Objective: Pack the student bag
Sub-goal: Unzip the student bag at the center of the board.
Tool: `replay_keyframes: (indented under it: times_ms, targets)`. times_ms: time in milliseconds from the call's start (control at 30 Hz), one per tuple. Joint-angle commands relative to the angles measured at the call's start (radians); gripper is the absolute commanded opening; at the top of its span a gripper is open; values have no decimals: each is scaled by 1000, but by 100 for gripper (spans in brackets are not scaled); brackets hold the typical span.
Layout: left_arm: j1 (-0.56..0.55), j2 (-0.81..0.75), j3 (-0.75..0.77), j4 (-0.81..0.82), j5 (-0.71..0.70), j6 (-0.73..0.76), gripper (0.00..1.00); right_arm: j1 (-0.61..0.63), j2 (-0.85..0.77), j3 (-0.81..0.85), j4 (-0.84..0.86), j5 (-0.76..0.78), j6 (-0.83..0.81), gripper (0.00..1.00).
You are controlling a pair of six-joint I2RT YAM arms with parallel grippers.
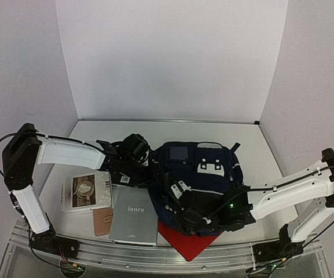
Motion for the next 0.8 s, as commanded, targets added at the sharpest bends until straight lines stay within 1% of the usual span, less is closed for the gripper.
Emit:
replay_keyframes:
  times_ms: [0, 67, 100, 200, 233, 300, 433, 533, 633, 767]
  targets:
    - [-9, 59, 63, -51, 20, -10, 32, 1, -21, -6, 20, 54, 22, 0]
    - [-10, 86, 81, -77, 23, -17, 30, 1, -23, -7, 21, 58, 22, 0]
    - [-10, 95, 85, -71, 37, -22, 28, 1, -24, -7, 21, 61, 22, 0]
    - [-10, 106, 73, 36, 105, -50, 12, 1, -24, -5, 22, 61, 16, 0]
    - [-10, 103, 69, 81, 129, -64, 7, 1, -25, -3, 23, 60, 13, 0]
    - [-9, 87, 94, 115, 128, -77, 1, 1, -30, -1, 23, 49, 7, 0]
    - [-1, -3, 182, 141, 51, -56, 0, 1, -42, -16, 21, 32, 11, 0]
    - [16, -72, 211, 187, 13, -55, 0, 1, -52, -38, 21, 36, 27, 0]
    - [39, -106, 212, 236, 28, -71, 0, 1, -66, -47, 19, 53, 45, 0]
    - [59, -96, 216, 251, 54, -86, 0, 2, -87, -41, 18, 83, 58, 0]
